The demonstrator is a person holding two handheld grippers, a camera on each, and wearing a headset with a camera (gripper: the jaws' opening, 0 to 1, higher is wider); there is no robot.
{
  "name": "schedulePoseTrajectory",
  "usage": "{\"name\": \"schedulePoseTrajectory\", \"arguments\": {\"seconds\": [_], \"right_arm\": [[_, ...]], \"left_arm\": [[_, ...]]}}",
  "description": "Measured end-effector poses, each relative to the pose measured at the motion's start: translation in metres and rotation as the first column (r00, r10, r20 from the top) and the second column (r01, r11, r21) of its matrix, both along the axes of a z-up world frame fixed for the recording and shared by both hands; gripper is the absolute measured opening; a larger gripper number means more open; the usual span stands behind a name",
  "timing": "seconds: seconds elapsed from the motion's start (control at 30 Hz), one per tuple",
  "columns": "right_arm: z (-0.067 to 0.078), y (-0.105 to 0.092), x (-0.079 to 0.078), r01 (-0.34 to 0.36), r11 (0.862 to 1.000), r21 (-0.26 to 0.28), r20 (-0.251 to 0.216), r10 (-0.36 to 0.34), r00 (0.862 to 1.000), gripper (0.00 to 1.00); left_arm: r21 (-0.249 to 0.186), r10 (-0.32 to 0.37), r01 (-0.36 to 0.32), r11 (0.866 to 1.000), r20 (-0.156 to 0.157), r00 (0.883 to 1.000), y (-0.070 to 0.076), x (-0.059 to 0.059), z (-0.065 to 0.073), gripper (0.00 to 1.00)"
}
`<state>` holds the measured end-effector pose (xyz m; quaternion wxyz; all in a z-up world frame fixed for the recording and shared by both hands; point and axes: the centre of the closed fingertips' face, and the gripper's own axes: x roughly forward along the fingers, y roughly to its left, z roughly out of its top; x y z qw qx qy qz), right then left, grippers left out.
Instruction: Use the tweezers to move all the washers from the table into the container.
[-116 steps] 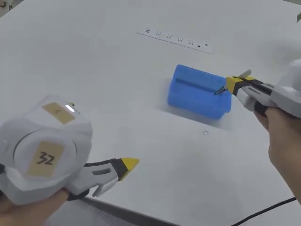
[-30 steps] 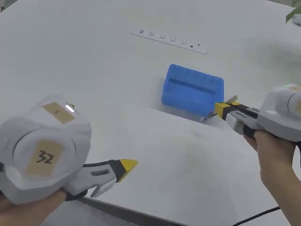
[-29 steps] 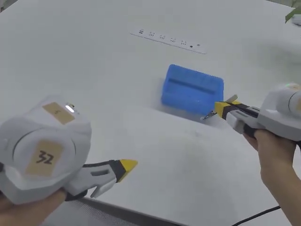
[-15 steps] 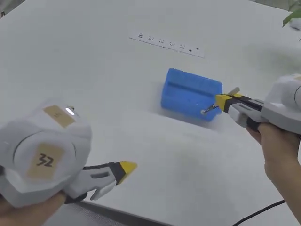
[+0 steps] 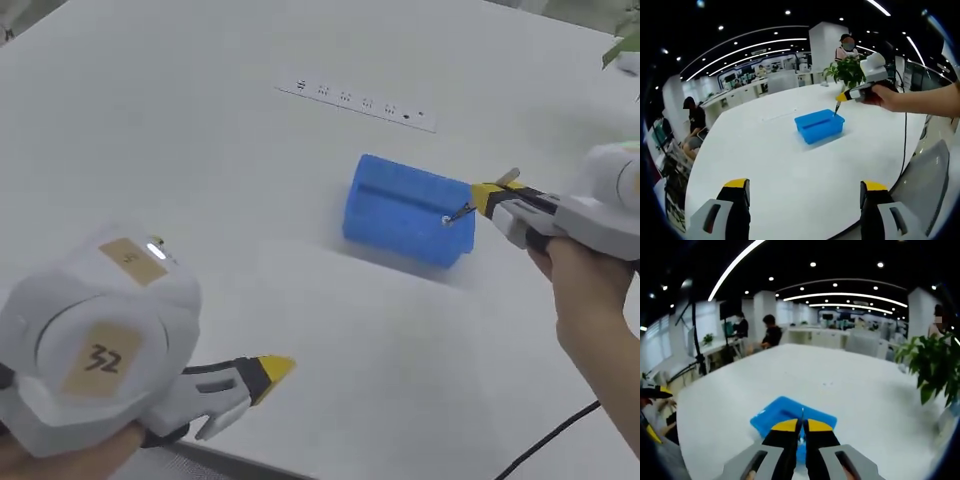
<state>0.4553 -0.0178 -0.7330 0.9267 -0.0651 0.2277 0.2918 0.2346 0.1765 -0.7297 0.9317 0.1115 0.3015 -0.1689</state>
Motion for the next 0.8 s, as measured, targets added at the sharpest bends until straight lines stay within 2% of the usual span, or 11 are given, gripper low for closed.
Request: {"name": "schedulePoseTrajectory", "arguments": {"seconds": [0.13,0.4,0.53,0.63,0.67,0.8], "right_arm": [[-0.02,-0.004,0.014,0.016,0.999,-0.032,-0.033,-0.017,0.999,0.01],[-0.051,-0.002,0.024,0.0,0.995,-0.097,-0.078,-0.008,0.997,0.01],[-0.059,-0.001,0.021,-0.017,0.994,-0.111,-0.102,0.006,0.995,0.01],[-0.067,-0.001,0.018,-0.031,0.991,-0.128,-0.111,0.017,0.994,0.01],[-0.065,0.0,0.02,-0.028,0.993,-0.118,-0.092,0.017,0.996,0.01],[-0.064,-0.001,0.021,-0.024,0.993,-0.115,-0.107,0.012,0.994,0.01]], "left_arm": [[0.0,-0.005,0.005,1.0,0.004,1.0,-0.002,0.001,0.0,0.93],[0.007,-0.004,0.003,1.0,0.013,1.0,0.0,0.0,0.004,0.93],[0.005,-0.001,0.001,1.0,0.011,1.0,-0.001,0.002,0.005,0.92],[-0.001,-0.003,0.003,1.0,0.023,1.0,-0.005,0.005,0.011,0.88],[-0.011,-0.012,0.012,1.0,0.025,1.0,-0.007,0.006,0.013,0.86],[-0.017,-0.04,0.041,0.999,0.032,0.999,-0.013,0.007,0.014,0.82]]}}
